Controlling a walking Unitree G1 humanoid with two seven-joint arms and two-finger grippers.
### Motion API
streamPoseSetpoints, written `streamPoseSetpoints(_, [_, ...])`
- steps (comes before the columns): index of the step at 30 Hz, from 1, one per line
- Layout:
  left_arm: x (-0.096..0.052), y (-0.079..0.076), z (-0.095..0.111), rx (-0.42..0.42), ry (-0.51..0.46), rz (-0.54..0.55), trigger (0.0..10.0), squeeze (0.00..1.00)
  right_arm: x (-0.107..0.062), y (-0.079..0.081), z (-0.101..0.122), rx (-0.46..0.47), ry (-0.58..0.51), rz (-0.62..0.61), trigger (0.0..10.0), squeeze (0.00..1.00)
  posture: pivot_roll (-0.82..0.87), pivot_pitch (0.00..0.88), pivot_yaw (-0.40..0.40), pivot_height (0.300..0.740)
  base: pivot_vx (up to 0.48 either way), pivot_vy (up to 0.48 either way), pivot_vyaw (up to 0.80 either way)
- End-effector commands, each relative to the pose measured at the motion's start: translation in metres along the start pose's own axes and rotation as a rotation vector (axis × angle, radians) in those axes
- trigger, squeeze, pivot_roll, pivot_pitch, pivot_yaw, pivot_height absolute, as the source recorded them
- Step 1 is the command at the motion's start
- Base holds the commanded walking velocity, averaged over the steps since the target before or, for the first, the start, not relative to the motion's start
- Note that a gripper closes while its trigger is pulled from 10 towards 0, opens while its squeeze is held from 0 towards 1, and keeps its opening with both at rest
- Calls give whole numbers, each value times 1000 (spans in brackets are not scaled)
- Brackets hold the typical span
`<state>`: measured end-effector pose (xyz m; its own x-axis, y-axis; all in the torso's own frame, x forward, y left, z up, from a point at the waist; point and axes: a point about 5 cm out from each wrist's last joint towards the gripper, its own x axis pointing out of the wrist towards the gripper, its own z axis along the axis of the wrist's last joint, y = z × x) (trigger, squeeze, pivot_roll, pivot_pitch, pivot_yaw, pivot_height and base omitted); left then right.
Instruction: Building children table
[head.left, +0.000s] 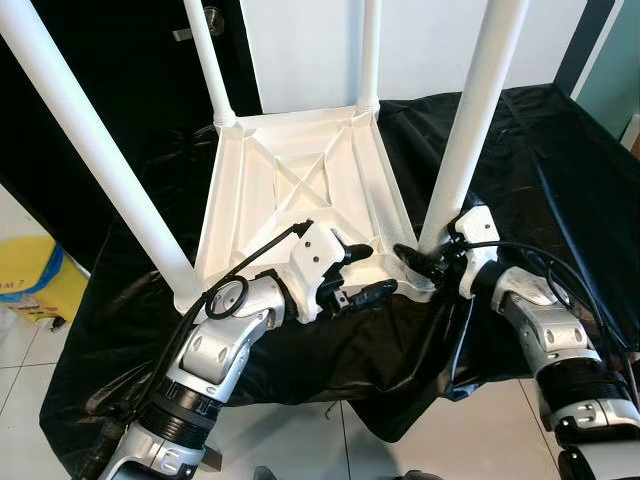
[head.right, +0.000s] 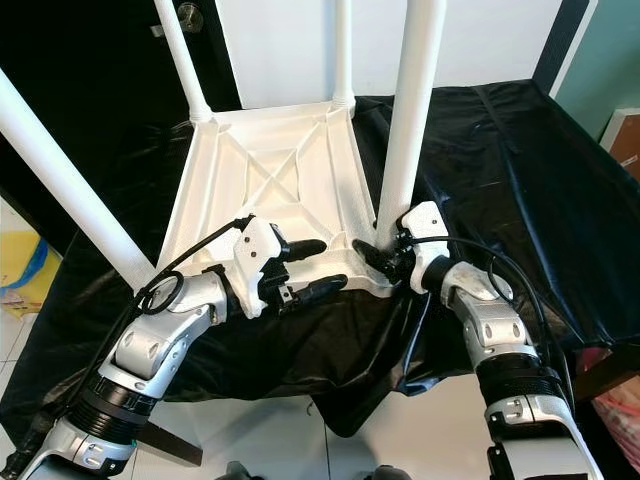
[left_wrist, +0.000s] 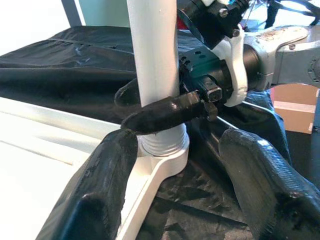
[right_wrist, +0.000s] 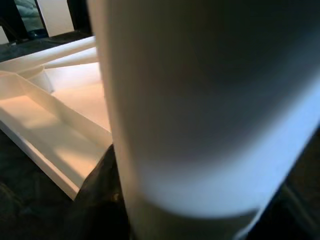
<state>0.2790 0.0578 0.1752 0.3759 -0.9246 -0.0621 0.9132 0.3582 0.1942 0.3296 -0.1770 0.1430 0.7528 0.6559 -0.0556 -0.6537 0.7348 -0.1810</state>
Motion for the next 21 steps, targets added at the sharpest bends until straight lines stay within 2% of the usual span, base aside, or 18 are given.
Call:
streamPoseSetpoints(1, [-3, 1, -1, 13, 6, -4, 10000, 0, 2, 6, -6, 11, 21, 45, 0, 0, -116, 20, 42, 740, 0, 0, 0])
streamPoseSetpoints(2, [-3, 1, -1, 13, 6, -2, 10000, 0, 1, 5, -7, 11, 24, 39, 0, 0, -112, 31, 39, 740, 0, 0, 0])
streamPoseSetpoints(4, [-4, 1, 0, 9, 4, 4, 10000, 0, -2, 3, -9, 18, 31, 33, 6588, 0, -113, 41, 37, 740, 0, 0, 0])
streamPoseSetpoints(5, [-4, 1, 0, 9, 4, 4, 10000, 0, -2, 3, -9, 18, 31, 33, 6588, 0, -113, 41, 37, 740, 0, 0, 0])
streamPoseSetpoints(6, [-4, 1, 0, 8, 4, 6, 10000, 0, -3, 2, -10, 21, 31, 32, 9176, 0, -113, 44, 37, 740, 0, 0, 0])
streamPoseSetpoints(7, [-4, 1, -1, 7, 4, 8, 10000, 0, -3, 2, -10, 23, 31, 33, 9176, 0, -113, 44, 37, 740, 0, 0, 0])
streamPoseSetpoints(8, [-4, 1, -1, 4, 3, 8, 10000, 0, -3, 2, -11, 26, 29, 32, 10000, 0, -113, 45, 36, 740, 0, 0, 0])
streamPoseSetpoints(14, [-4, -2, -3, -3, 3, 6, 10000, 0, -5, 7, -13, 45, 24, -5, 10000, 0, -118, 51, 28, 740, 0, 0, 0])
streamPoseSetpoints(17, [-2, -3, -2, -4, -1, 5, 10000, 0, -4, 11, -14, 54, 23, -93, 10000, 0, -115, 52, 23, 740, 0, 0, 0])
streamPoseSetpoints(19, [-2, -3, -2, -4, -1, 5, 10000, 0, -4, 11, -14, 54, 23, -93, 10000, 0, -115, 52, 23, 740, 0, 0, 0])
streamPoseSetpoints(21, [-2, -3, -1, -5, -8, 7, 10000, 0, -5, 18, -15, 76, 19, -183, 10000, 0, -116, 51, 27, 740, 0, 0, 0])
